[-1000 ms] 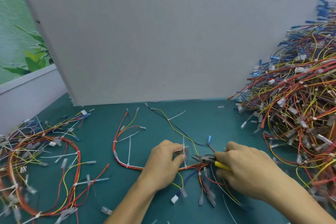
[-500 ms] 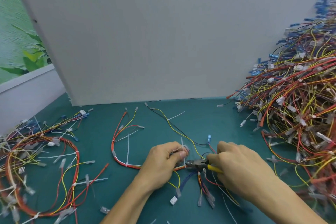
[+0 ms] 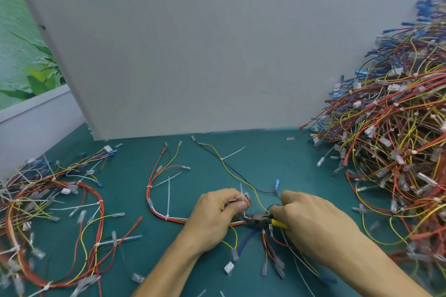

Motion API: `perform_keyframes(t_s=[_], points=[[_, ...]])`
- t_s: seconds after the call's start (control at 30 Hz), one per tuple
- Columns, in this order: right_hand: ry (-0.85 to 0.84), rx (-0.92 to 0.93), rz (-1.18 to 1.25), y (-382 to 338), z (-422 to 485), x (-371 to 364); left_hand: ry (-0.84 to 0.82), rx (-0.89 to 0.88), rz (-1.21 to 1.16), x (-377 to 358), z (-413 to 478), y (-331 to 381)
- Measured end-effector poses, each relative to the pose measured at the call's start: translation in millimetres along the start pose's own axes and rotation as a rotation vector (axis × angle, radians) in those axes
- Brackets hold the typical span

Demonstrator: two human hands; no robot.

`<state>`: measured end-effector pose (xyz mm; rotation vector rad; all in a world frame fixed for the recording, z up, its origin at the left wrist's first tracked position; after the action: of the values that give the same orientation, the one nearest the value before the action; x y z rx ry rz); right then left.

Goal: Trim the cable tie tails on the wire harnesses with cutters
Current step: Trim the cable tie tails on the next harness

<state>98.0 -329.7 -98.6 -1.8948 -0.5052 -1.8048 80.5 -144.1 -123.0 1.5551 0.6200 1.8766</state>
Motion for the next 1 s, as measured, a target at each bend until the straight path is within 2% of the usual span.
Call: perform_keyframes(t_s=[0.43, 0.57, 0.7, 0.83, 0.93, 1.0], points=[[-0.055, 0.027, -0.051, 1, 1, 1, 0.082, -0.007, 0.038, 1, -1, 2], [-0.056, 0.007, -0.017, 2, -1, 4, 0.212, 0.031, -0.217, 15, 1, 3], [-0.039, -0.055, 0.016, 7, -5, 19, 0.326, 0.18, -0.494, 44, 4, -11], [0.014, -0.073, 0.01, 2, -7, 35, 0.268, 0.38, -0.446, 59, -2, -29], [0.01, -0.03, 0.025, -12, 3, 40, 0.148, 0.383, -0.367, 54, -9, -30], [-0.016, -0.008, 0.028, -22, 13, 39, 0.143, 0.348, -0.281, 52, -10, -26]])
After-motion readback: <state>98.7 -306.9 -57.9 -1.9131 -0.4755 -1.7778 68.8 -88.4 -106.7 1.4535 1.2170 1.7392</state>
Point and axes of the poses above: each hand's wrist, its own z-axis towards the middle knuckle, its own x-axis out of the back of the hand, y = z × x, the point moved 2 cm from there along z, towards the middle knuckle, and after that the axes turned 11 degrees about z, right-handed, at the moved point
